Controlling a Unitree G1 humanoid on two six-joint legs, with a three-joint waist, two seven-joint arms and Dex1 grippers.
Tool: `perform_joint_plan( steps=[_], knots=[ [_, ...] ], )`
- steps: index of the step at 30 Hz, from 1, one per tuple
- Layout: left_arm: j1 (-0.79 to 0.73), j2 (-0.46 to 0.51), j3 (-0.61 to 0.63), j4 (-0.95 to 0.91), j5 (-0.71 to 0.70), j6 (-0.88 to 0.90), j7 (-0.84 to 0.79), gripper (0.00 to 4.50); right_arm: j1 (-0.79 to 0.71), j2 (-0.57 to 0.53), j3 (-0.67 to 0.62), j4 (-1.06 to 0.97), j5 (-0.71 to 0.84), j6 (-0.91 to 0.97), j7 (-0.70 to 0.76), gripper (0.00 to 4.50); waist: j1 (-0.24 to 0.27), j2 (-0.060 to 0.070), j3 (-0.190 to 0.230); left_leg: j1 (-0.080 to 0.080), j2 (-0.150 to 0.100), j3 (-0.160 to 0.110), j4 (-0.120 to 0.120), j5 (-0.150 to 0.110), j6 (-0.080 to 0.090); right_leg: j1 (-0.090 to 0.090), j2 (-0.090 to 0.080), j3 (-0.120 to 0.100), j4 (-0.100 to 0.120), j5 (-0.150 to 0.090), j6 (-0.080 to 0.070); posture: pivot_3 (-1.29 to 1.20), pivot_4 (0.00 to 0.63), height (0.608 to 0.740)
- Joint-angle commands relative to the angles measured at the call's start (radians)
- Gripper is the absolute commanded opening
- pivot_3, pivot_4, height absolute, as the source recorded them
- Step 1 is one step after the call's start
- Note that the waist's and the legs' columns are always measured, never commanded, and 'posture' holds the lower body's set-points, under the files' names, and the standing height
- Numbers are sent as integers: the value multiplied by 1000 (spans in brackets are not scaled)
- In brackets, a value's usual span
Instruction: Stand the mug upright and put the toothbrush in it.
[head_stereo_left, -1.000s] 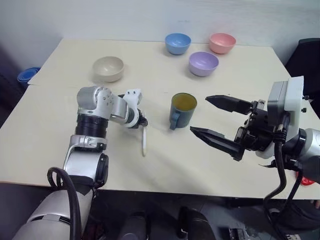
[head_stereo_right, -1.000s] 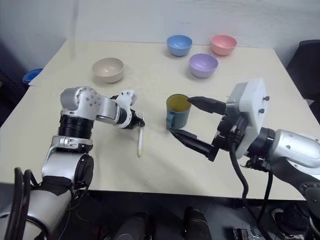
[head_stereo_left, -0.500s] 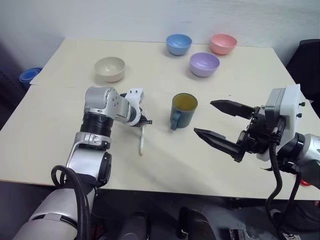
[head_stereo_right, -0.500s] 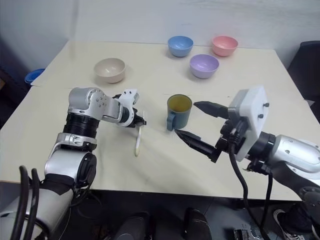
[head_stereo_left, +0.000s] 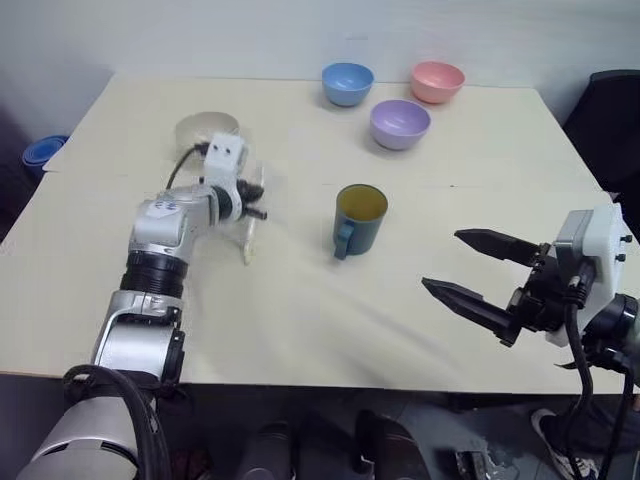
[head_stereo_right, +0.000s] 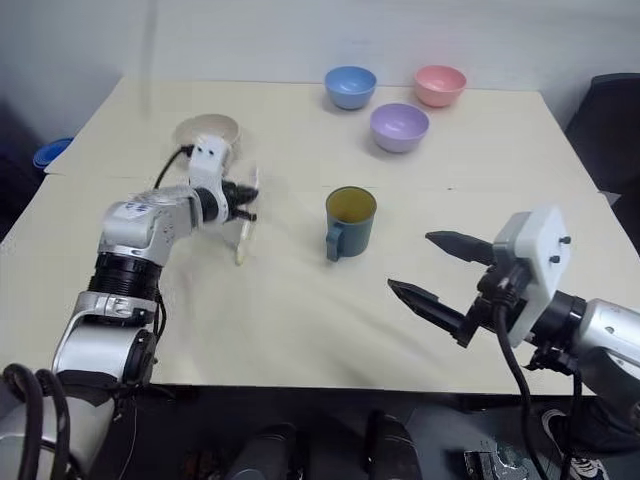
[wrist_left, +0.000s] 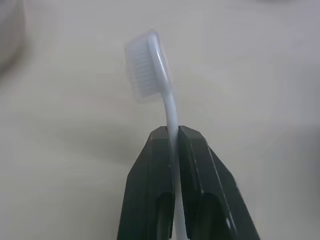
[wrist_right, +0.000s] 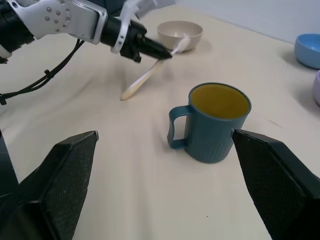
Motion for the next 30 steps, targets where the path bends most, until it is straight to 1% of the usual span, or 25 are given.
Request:
perform_joint_plan(
  steps=[1, 4, 7, 14, 20, 23, 26, 27, 29, 30],
  knots=[
    [-109, -52, 76, 7, -51, -254, -113, 2, 8, -7, -38, 9, -41, -13, -21, 4409, 6, -2, 1, -2, 0, -1, 1, 0, 1, 0, 0, -1, -1, 1, 1, 0, 150, 740],
    [-165, -105, 87, 60, -58, -324, -160, 2, 24, 2, -31, 13, -84, -17, -25, 4409, 10, -1, 1, -4, -2, 0, 2, 0, 3, 0, -1, -2, -3, 2, 3, 0, 150, 740],
    [-217, -172, 61, 96, -51, -381, -220, 2, 42, 16, -42, -1, -79, -18, -30, 4409, 12, -2, 1, -5, -2, 3, 2, 0, 4, 0, 0, -4, -4, 3, 3, 0, 150, 740],
    [-209, -277, 7, 102, -17, -461, -270, 2, 104, 61, -44, -46, -99, -30, -64, 4409, 8, -2, 1, -7, -1, 4, 3, 0, 5, 1, 1, -6, -4, 3, 3, 0, 150, 740],
    [-176, -293, -33, 86, 23, -504, -307, 2, 123, 77, -53, -56, -98, -33, -88, 4409, 2, -2, 1, -7, -1, 2, 4, 1, 5, 1, 1, -6, -5, 3, 3, 0, 150, 740],
    [-135, -273, -80, 75, 77, -535, -336, 2, 114, 77, -40, -51, -101, -35, -96, 4409, -3, -2, 1, -6, -1, 1, 3, 1, 5, 1, 1, -5, -4, 3, 3, 0, 150, 740],
    [-109, -249, -88, 64, 85, -513, -361, 2, 105, 74, -25, -48, -105, -36, -93, 4409, -6, -2, 1, -6, -1, 0, 4, 1, 5, 1, 1, -5, -4, 3, 3, 0, 150, 740],
    [-104, -243, -87, 58, 81, -500, -367, 587, 102, 72, -22, -44, -108, -37, -90, 4500, -6, -2, 1, -7, -1, 0, 4, 1, 5, 0, 1, -5, -4, 3, 3, 0, 150, 740],
    [-88, -232, -87, 47, 75, -480, -386, 1090, 87, 66, -9, -25, -120, -37, -82, 4500, -6, -2, 1, -7, -1, -1, 4, 1, 5, 0, 1, -5, -4, 3, 3, 0, 150, 740],
    [-79, -228, -86, 36, 69, -468, -396, 1456, 82, 66, -4, -21, -125, -36, -79, 4500, -6, -2, 1, -7, -1, -1, 4, 1, 5, 0, 1, -5, -4, 3, 3, 0, 150, 740]
  ],
)
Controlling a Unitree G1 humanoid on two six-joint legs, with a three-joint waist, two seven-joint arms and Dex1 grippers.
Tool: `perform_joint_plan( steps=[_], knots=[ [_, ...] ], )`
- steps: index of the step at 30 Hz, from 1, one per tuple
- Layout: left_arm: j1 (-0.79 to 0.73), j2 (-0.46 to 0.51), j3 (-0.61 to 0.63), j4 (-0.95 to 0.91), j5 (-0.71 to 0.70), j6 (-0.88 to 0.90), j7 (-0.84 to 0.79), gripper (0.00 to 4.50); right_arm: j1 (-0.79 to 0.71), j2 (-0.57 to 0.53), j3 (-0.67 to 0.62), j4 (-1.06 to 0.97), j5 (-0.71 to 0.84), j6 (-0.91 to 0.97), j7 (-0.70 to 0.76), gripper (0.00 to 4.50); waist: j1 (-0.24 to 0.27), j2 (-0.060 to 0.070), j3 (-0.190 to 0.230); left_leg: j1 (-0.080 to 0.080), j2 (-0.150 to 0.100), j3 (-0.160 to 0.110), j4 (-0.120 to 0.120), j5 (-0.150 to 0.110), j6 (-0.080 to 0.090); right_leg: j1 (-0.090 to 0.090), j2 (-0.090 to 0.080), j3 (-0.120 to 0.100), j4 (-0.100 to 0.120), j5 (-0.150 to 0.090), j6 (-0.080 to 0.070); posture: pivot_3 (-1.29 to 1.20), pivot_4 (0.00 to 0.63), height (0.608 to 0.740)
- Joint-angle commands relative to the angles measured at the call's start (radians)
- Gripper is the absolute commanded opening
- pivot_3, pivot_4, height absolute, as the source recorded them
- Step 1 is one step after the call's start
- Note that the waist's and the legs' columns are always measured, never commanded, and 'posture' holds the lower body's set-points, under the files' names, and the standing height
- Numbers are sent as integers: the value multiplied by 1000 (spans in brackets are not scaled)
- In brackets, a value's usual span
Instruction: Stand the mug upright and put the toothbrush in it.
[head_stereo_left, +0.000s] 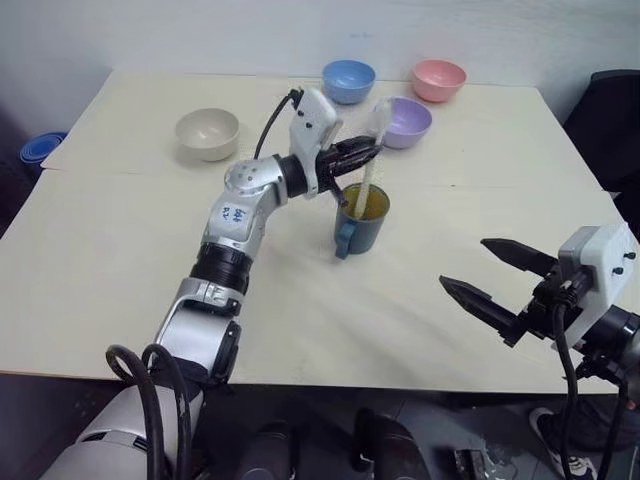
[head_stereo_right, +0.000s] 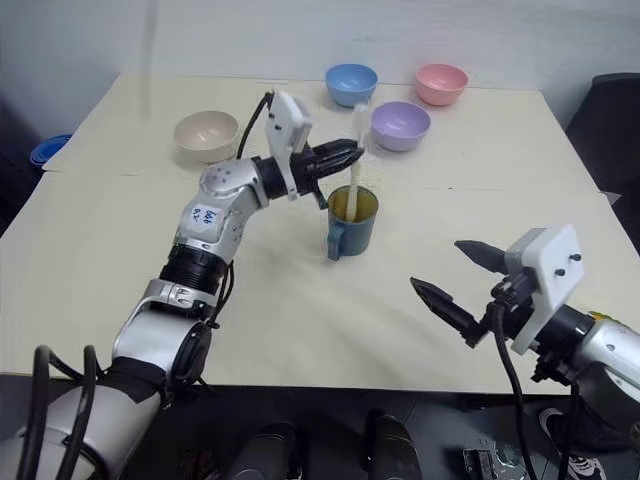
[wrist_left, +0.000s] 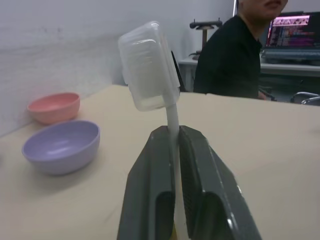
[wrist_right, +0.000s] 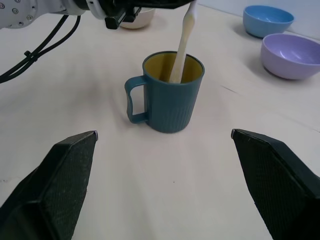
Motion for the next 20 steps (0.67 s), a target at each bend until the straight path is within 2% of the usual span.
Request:
perform_joint_plan(
  steps=[1, 4, 6, 8, 11, 12, 15, 18, 20],
  knots=[
    [10, 16, 5, -94, -14, 9, -35, 1688, -20, -3, 4, 10, -19, -28, 17, 4500, 0, 0, 0, 0, 0, 0, 0, 0, 0, 0, 0, 0, 0, 0, 0, 0, 150, 740],
    [40, 60, 37, -165, -49, 61, -59, 2491, -53, -14, 49, 42, -51, -29, 48, 4500, 0, 0, 0, 0, 0, -1, 0, 0, 0, 0, 0, 0, 0, 0, 0, 0, 150, 740],
    [41, 128, 84, -211, -93, 158, -72, 3045, -82, -23, 80, 73, -79, -32, 81, 4500, -3, 0, 0, 0, 0, -2, 0, 0, 0, 0, 0, 1, 0, 0, 0, 0, 150, 740],
    [62, 247, 117, -278, -149, 258, -168, 3674, -104, -41, 104, 115, -116, -42, 131, 4500, -13, 0, 0, 0, 1, -2, 1, 0, 0, -1, 0, 1, 2, 0, 0, 0, 150, 740],
    [111, 403, 122, -377, -196, 316, -310, 4474, -123, -60, 113, 165, -157, -56, 197, 4500, -30, 1, 0, 1, 2, -1, 0, 0, 0, -2, 1, 2, 3, -1, -1, 0, 150, 740],
    [121, 432, 121, -392, -199, 323, -330, 4474, -127, -63, 113, 176, -166, -58, 212, 4500, -29, 1, 0, 1, 2, -2, 0, 0, 0, -2, 1, 2, 3, -1, -1, 0, 150, 740],
    [240, 708, 116, -425, -154, 282, -559, 4474, -132, -117, 107, 264, -195, -63, 339, 4500, -25, 1, 1, 1, 1, -2, 0, 0, 0, -1, 1, 2, 3, -1, -1, 0, 150, 740],
    [321, 839, 137, -411, -133, 215, -634, 4474, -120, -152, 102, 301, -207, -70, 441, 4500, -28, 2, 1, 1, 1, 0, 0, 0, -1, -1, 2, 2, 2, -1, -2, 0, 150, 740],
    [362, 888, 159, -401, -132, 187, -652, 4474, -125, -160, 101, 315, -212, -69, 485, 4500, -24, 3, 2, 1, 1, -1, 0, 0, -1, -1, 1, 2, 2, -1, -2, 0, 150, 740]
  ],
)
